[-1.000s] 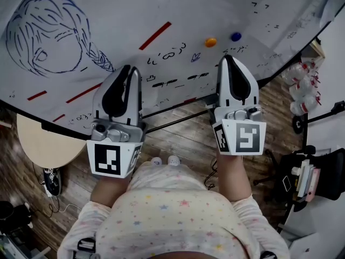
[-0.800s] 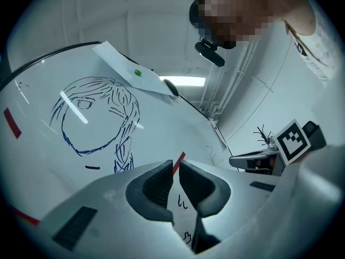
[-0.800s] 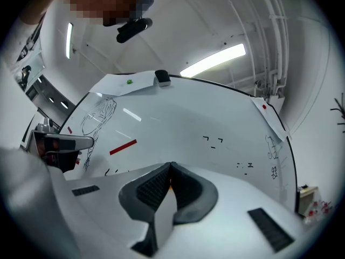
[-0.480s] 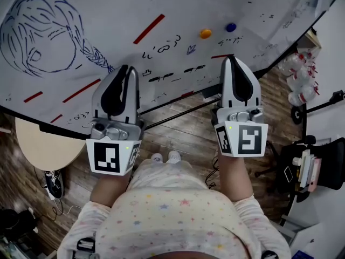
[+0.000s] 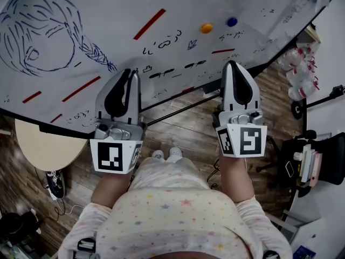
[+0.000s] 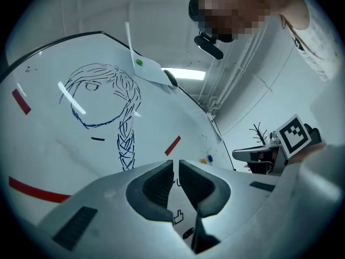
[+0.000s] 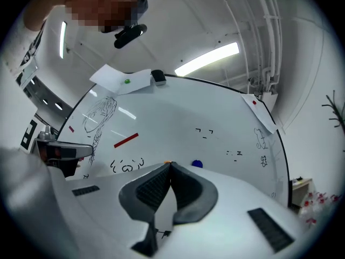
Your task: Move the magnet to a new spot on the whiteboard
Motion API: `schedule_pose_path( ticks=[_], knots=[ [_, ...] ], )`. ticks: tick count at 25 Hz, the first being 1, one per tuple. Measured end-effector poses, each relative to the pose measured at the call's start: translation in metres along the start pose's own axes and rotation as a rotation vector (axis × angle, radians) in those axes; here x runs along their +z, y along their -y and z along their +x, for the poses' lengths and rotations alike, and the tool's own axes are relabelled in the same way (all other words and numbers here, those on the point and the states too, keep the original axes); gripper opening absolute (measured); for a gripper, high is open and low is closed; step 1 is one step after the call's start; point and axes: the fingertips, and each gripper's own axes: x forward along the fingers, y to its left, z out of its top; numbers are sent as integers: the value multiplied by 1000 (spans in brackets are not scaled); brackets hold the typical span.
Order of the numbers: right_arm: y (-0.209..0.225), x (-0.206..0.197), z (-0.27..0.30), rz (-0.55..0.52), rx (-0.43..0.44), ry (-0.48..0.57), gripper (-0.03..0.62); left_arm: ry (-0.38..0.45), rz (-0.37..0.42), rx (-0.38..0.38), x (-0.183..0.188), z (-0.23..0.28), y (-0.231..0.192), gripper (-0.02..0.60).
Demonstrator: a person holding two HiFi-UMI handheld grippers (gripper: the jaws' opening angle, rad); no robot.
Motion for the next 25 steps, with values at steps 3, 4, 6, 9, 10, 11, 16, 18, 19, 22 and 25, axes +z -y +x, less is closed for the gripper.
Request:
schedule_pose_path(
  ticks=[3, 4, 6, 9, 10, 11, 16, 18, 19, 22, 25],
  knots=[
    [1, -11, -4, 21, -5, -19, 0, -13, -12, -8, -7, -2, 2, 40],
    [1, -14, -6, 22, -8, -27, 0, -20, -14, -11, -10, -3, 3, 40],
    [2, -19, -8, 20, -14, -39, 0, -32, -20, -14, -15, -4, 4, 38],
    [2, -26, -13, 9, -21, -56, 0, -45, -29, -19, -22, -6, 8, 38],
    [2, -28, -14, 4, -23, -63, 0, -48, -31, -21, -24, -7, 9, 38],
    [2, -30, -16, -1, -25, -70, 0, -51, -32, -24, -26, -7, 9, 38],
    [2, -41, -20, -9, -36, -104, 0, -71, -42, -35, -34, -10, 13, 38],
    [3, -45, -22, -11, -40, -116, 0, -76, -51, -39, -36, -10, 14, 38],
    [3, -46, -22, -12, -41, -119, 0, -77, -54, -39, -37, -10, 15, 38],
    [4, -49, -24, -14, -47, -125, 0, -87, -53, -41, -41, -11, 16, 38],
    [5, -51, -25, -18, -56, -133, 0, -96, -55, -41, -44, -12, 17, 35]
  ],
)
